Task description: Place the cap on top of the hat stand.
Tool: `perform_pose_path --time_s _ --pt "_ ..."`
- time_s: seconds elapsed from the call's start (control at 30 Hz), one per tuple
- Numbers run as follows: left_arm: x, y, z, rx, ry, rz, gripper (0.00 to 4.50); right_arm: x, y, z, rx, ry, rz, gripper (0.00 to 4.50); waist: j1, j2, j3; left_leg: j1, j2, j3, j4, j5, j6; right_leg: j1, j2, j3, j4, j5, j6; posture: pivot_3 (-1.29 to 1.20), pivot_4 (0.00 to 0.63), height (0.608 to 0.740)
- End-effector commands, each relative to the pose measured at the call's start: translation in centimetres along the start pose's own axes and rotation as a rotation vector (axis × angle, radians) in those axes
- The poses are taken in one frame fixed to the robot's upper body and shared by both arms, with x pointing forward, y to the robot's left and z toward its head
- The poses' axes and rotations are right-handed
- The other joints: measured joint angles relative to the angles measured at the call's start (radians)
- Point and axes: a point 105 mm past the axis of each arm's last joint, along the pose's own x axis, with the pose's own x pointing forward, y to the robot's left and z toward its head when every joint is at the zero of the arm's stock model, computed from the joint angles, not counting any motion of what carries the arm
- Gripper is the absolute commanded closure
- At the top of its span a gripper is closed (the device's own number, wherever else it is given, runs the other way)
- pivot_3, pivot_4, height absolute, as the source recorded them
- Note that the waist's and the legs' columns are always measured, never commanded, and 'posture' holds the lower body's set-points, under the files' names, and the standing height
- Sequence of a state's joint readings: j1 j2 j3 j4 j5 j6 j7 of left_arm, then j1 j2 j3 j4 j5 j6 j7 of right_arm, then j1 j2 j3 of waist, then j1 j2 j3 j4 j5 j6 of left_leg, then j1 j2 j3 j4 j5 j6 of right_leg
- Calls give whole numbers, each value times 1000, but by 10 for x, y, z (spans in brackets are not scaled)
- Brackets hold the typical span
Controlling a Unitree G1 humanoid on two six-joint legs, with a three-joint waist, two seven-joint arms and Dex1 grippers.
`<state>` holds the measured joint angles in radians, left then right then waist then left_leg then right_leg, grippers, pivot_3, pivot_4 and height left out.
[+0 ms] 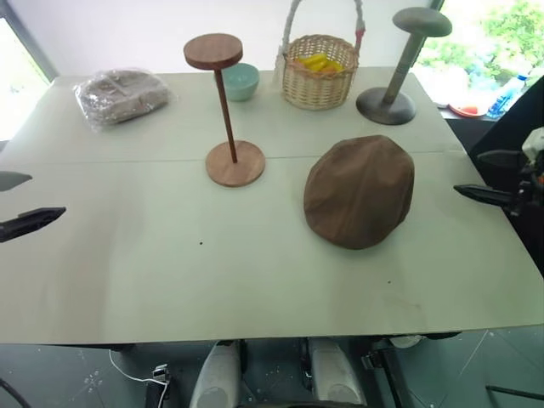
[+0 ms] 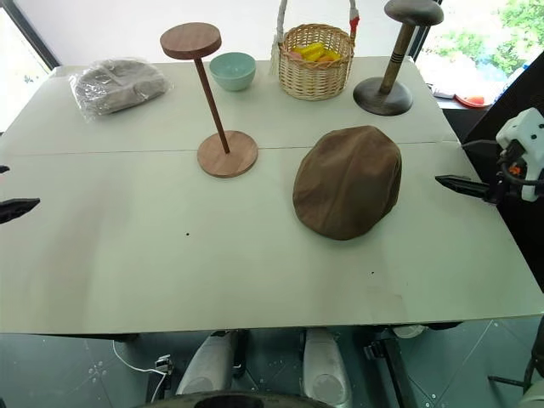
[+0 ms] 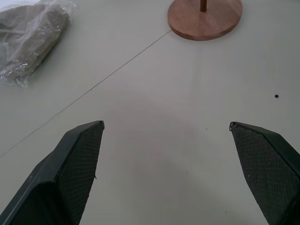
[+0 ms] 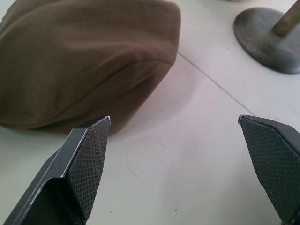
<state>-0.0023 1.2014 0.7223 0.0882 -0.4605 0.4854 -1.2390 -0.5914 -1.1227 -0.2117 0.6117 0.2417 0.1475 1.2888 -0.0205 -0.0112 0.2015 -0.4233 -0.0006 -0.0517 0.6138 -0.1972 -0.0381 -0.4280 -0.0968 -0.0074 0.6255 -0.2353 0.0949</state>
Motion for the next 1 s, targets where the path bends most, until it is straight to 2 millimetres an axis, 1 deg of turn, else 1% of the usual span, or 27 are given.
perform_pose_path --time_s 0.03,0.2,0.37,0.47,0.53,0.67,0.77,0.83,0.93,1.0 --pt "-1 4 10 48 -1 8 12 -13 -9 14 -45 -43 -49 0 -1 0 0 0 0 0 0 0 0 0 0 0 1 0 0 0 150 740" --pt "2 6 13 45 -25 8 12 -14 -12 15 -62 -50 -82 0 -4 0 0 3 0 1 0 0 0 0 0 2 4 0 0 0 150 740" --pt "6 3 21 29 -58 -19 12 -15 -14 14 -70 -44 -96 0 -5 0 0 4 0 2 1 0 0 0 0 3 5 0 0 0 150 740" --pt "10 1 30 13 -85 -49 12 -14 -18 17 -70 -38 -118 0 -6 0 0 4 0 3 1 0 0 0 0 3 5 0 0 0 150 740" --pt "15 -4 41 0 -118 -91 12 -14 -20 21 -76 -42 -126 0 -6 0 0 4 0 3 1 0 0 0 0 3 5 0 0 0 150 740" --pt "29 -34 74 9 -197 -278 12 -7 -13 44 -181 -55 -136 0 -6 0 0 5 0 3 2 0 0 1 1 4 6 0 1 0 150 740" --pt "35 -61 91 15 -215 -448 12 0 7 61 -279 -57 -100 0 -4 0 0 5 0 3 2 0 0 1 1 4 6 1 2 0 150 740" --pt "39 -77 96 30 -204 -558 12 7 29 71 -340 -59 -70 0 -2 0 0 5 1 3 2 0 0 1 2 4 7 2 5 0 150 740" --pt "47 -97 98 72 -167 -703 12 19 75 85 -392 -82 -4 0 2 0 0 5 1 3 2 0 0 1 3 5 7 2 5 0 150 740" --pt "53 -105 99 90 -159 -768 12 23 102 86 -442 -74 24 0 3 0 0 5 2 2 2 0 0 1 5 5 7 2 5 0 150 740"
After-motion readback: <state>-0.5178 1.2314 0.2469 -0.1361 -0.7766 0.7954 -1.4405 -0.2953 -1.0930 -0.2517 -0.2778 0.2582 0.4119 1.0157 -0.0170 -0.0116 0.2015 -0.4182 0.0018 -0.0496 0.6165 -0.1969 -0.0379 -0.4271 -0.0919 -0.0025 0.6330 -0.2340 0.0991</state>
